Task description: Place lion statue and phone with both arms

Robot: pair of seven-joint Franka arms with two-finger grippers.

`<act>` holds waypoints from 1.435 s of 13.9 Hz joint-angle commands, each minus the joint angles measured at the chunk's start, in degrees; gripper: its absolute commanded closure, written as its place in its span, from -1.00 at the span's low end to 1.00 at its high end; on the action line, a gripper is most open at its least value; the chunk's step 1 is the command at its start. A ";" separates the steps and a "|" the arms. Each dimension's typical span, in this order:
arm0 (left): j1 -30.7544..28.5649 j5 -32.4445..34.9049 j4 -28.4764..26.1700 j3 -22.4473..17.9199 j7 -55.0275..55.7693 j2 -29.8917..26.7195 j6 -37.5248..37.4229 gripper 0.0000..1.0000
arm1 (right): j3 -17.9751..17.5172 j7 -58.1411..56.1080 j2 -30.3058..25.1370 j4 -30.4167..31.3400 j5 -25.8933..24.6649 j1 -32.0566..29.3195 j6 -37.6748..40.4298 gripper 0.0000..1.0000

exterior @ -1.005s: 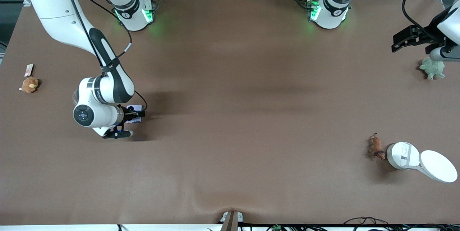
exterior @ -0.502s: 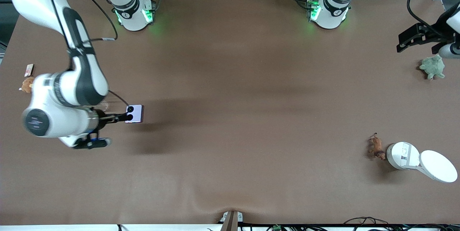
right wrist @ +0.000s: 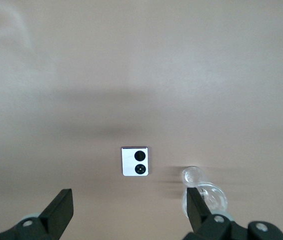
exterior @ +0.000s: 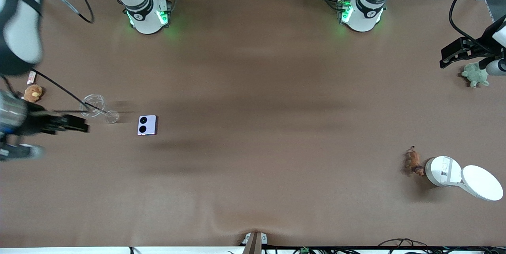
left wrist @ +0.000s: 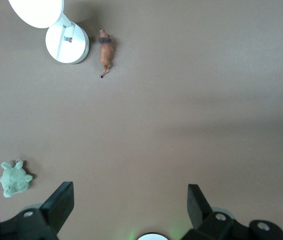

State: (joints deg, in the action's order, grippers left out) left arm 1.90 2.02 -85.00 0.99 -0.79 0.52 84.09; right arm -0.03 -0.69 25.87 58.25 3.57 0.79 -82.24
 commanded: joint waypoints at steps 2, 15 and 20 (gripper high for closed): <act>0.56 0.88 1.16 0.42 -0.44 -0.17 -0.07 -1.00 | -1.03 5.14 -8.53 1.42 0.74 -0.70 6.90 -1.00; -0.06 0.00 1.24 -0.02 -0.44 -0.26 0.11 -1.00 | 0.64 15.63 -29.30 28.05 1.44 -1.05 7.18 -1.00; 0.12 -0.09 1.16 0.42 -0.09 -0.52 -0.50 -1.00 | 0.47 15.54 -29.30 28.05 0.22 -0.97 7.36 -1.00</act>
State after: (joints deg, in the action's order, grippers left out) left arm 1.95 2.02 -84.25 1.19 -0.79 0.34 84.15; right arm 1.24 13.99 -1.51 84.32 4.11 0.49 -74.24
